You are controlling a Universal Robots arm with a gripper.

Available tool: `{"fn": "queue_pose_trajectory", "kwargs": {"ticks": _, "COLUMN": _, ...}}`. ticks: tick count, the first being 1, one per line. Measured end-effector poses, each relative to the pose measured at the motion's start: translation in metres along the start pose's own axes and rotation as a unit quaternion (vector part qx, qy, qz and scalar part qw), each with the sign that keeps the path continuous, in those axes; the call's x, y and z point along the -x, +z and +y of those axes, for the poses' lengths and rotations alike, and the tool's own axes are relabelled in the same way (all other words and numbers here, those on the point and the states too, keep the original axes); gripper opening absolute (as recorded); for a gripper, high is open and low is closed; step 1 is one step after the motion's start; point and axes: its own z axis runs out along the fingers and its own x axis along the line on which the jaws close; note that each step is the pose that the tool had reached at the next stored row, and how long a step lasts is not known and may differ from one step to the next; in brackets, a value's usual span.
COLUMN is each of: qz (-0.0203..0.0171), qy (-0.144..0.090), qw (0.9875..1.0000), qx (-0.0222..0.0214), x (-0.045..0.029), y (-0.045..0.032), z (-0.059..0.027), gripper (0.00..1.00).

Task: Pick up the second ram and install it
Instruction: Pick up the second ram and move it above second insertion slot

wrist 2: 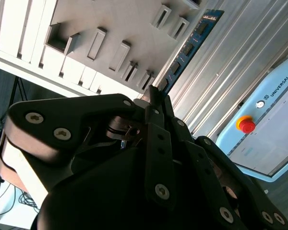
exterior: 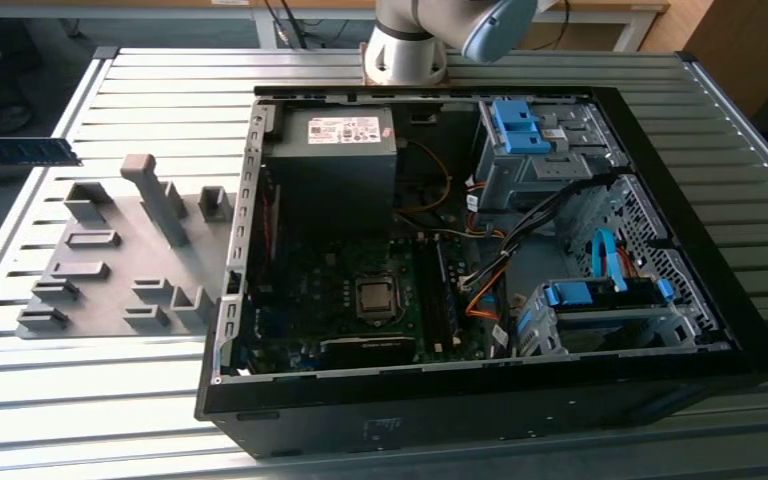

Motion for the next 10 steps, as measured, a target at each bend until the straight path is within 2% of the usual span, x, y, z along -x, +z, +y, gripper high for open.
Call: {"fn": "queue_pose_trajectory", "kwargs": {"ticks": 10, "qz": 0.0000, "qy": 0.000, "qw": 1.0000, "qx": 0.0000, "x": 0.0001, "y": -0.0004, "z": -0.0015, "gripper": 0.14}}
